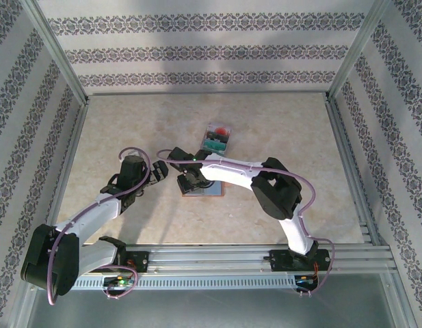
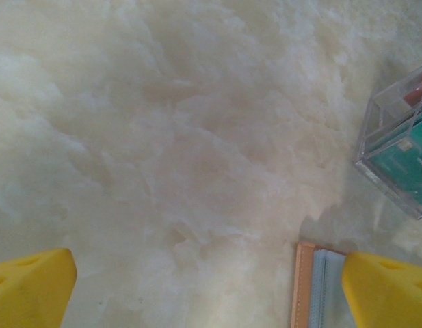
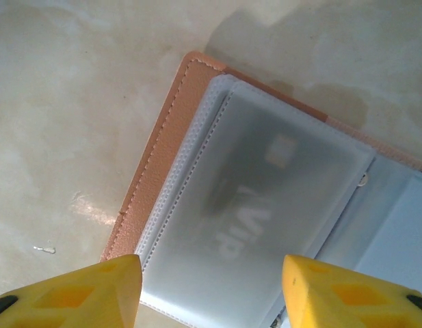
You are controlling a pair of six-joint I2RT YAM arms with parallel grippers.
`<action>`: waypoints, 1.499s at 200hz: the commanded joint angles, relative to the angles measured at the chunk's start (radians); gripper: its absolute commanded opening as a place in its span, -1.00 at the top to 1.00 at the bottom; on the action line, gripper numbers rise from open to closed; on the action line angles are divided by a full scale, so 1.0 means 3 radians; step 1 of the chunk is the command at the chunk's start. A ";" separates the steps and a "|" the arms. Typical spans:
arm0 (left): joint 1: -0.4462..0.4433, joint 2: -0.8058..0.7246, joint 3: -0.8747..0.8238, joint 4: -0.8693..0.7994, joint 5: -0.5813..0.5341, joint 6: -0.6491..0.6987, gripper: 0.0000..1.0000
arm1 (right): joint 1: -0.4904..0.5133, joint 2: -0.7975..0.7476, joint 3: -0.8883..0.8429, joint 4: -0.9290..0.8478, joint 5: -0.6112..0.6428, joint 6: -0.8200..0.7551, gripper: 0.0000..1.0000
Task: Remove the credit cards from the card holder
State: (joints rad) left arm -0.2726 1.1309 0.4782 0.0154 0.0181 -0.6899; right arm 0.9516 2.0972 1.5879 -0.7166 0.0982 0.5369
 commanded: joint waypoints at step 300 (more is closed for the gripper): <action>-0.0104 0.0102 0.0208 0.0212 0.0396 0.0173 -0.52 | -0.0055 -0.0577 -0.0733 0.0254 0.0384 0.0177 0.18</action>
State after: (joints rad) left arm -0.2935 1.1416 0.5301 0.0521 0.1459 -0.6289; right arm 0.9291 1.9720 1.3796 -0.6895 0.2424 0.5655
